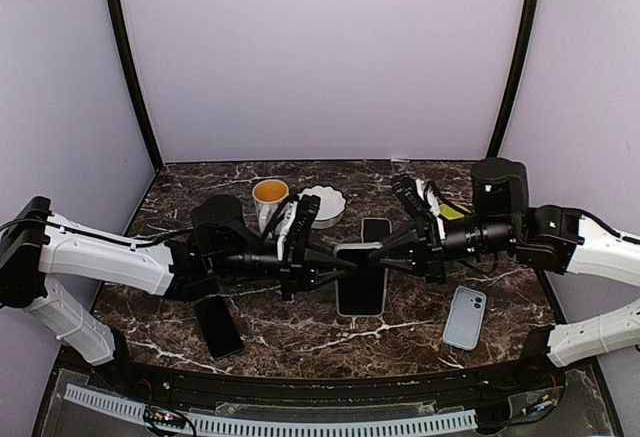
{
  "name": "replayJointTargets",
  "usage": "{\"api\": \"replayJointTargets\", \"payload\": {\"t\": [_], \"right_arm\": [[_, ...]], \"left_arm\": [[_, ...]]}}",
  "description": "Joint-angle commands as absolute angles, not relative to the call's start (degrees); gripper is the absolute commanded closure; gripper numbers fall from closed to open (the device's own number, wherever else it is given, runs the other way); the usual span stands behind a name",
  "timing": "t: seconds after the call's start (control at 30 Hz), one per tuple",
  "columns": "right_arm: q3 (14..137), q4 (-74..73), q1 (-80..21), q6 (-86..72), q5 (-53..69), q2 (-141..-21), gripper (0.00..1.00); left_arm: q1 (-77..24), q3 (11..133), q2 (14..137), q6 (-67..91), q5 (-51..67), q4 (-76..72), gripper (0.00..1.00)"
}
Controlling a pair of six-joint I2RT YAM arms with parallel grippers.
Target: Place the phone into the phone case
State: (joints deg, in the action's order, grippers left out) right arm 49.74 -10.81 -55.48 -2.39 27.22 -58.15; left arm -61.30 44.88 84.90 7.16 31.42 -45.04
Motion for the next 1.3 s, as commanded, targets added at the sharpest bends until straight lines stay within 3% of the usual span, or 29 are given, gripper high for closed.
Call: {"api": "replayJointTargets", "payload": {"t": [0.0, 0.07, 0.13, 0.37, 0.53, 0.6, 0.7, 0.77, 0.87, 0.9, 0.97, 1.03, 1.17, 1.27], "right_arm": [[53.10, -5.78, -55.11, -6.73, 26.55, -56.34, 1.00], [53.57, -5.30, -55.11, -6.88, 27.69, -55.81, 1.00], [54.13, -5.38, -55.11, -6.82, 28.26, -55.48, 1.00], [54.75, -6.50, -55.10, -6.07, 27.74, -54.70, 1.00], [54.84, -6.70, -55.11, -6.15, 28.01, -54.53, 1.00], [55.13, -6.64, -55.11, -6.24, 28.38, -54.62, 1.00], [55.33, -6.78, -55.11, -6.05, 28.41, -54.88, 1.00], [55.42, -6.96, -55.11, -6.05, 28.03, -55.05, 1.00], [54.79, -7.20, -55.11, -6.52, 26.40, -55.15, 0.99], [54.11, -7.28, -55.10, -6.69, 25.49, -55.04, 0.90], [52.28, -6.98, -55.10, -7.26, 24.65, -54.85, 0.59], [50.50, -6.35, -55.11, -8.26, 25.21, -54.88, 0.49], [48.18, -4.81, -55.11, -10.46, 26.58, -56.07, 0.46], [47.81, -3.41, -55.12, -11.32, 28.71, -57.12, 0.55]], "left_arm": [[-62.23, 47.66, 82.57, 5.82, 31.40, -48.08, 0.94], [-62.25, 47.79, 82.44, 6.87, 31.45, -48.56, 0.78], [-62.27, 47.93, 82.11, 7.65, 31.61, -49.29, 0.71], [-62.23, 47.22, 79.92, 7.76, 29.81, -49.96, 0.73], [-62.18, 46.68, 78.98, 7.82, 28.54, -50.10, 0.66], [-62.17, 46.79, 79.01, 7.87, 28.64, -50.10, 0.69], [-62.21, 47.25, 79.35, 8.11, 29.03, -49.63, 0.96], [-62.20, 47.76, 79.59, 8.30, 29.23, -48.97, 1.00], [-62.14, 47.54, 79.50, 9.11, 28.80, -49.88, 1.00], [-62.14, 47.41, 79.18, 9.30, 27.90, -50.88, 1.00], [-62.14, 47.16, 78.59, 10.06, 25.30, -52.18, 1.00], [-62.18, 47.43, 77.95, 10.97, 22.72, -52.92, 1.00], [-62.14, 49.18, 77.71, 11.66, 23.49, -53.08, 1.00], [-62.14, 49.86, 78.09, 12.46, 25.40, -53.40, 1.00]]}}
